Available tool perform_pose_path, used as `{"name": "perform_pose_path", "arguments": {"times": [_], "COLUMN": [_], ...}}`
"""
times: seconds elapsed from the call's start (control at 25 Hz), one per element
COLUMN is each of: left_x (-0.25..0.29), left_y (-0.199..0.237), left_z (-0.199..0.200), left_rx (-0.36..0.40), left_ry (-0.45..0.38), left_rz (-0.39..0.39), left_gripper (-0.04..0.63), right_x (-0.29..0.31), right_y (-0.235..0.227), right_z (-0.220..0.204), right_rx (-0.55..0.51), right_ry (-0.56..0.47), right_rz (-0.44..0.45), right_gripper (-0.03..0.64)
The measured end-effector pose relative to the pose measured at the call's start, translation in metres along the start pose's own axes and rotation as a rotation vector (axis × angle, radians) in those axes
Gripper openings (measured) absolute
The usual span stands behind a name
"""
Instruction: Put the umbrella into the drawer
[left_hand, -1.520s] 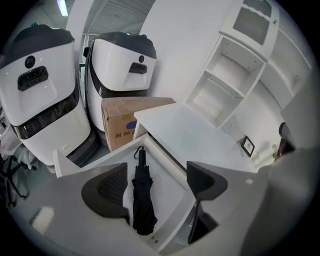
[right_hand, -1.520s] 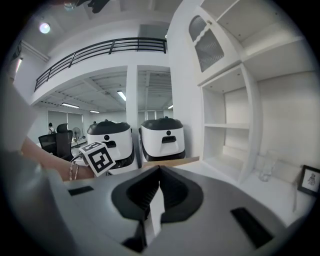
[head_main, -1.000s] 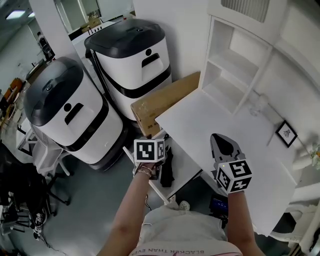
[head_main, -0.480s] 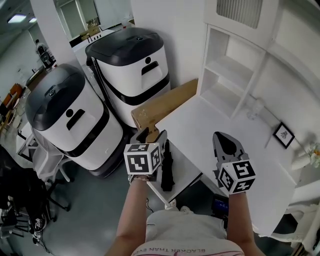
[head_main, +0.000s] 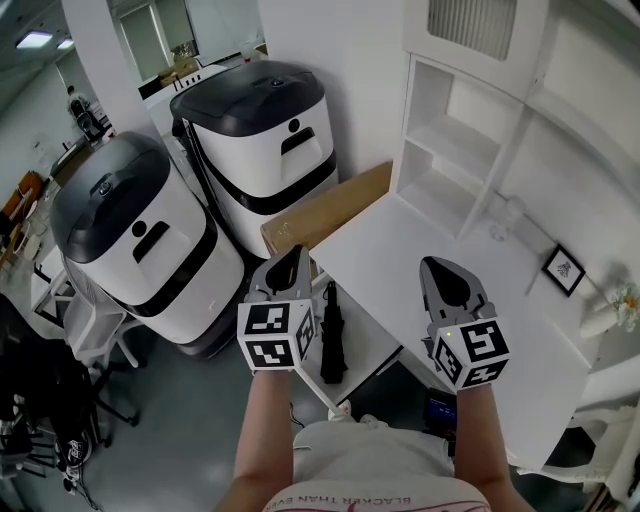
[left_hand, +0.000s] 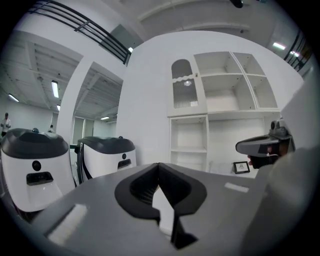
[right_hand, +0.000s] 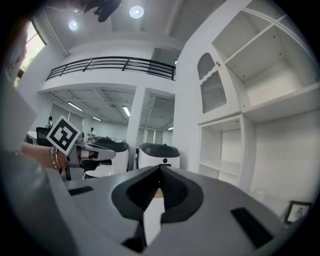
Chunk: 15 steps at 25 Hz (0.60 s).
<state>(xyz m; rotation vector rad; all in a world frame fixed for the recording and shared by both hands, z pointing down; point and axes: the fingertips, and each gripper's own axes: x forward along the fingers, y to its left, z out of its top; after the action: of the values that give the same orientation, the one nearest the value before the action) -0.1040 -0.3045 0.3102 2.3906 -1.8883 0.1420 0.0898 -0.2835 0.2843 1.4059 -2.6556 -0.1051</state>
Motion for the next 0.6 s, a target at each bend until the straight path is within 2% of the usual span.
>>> {"name": "perform_pose_path", "arguments": {"times": [0.24,0.4,0.6], "left_x": [-0.016,-0.028,-0.035], "left_y": [-0.011,-0.016,-0.019], "left_z": [0.031,0.054,0.072], "left_rx": [0.133,0.163,0.181], "left_ry": [-0.111,-0.208,-0.261], "left_rz": [-0.028,-0.049,-0.041], "left_gripper": [0.009,0.009,0.009], "right_x": [-0.006,-0.015,-0.025], "right_y": [0.002,0.001,-0.003], "right_z": [0.015,0.032,0.052], "right_rx": [-0.057,-0.093,-0.115], "right_ry": [-0.026,-0.081,-0.134], "right_rz": [-0.013,-0.042,-0.072], "right_gripper": [0.008,0.008,0.008]}}
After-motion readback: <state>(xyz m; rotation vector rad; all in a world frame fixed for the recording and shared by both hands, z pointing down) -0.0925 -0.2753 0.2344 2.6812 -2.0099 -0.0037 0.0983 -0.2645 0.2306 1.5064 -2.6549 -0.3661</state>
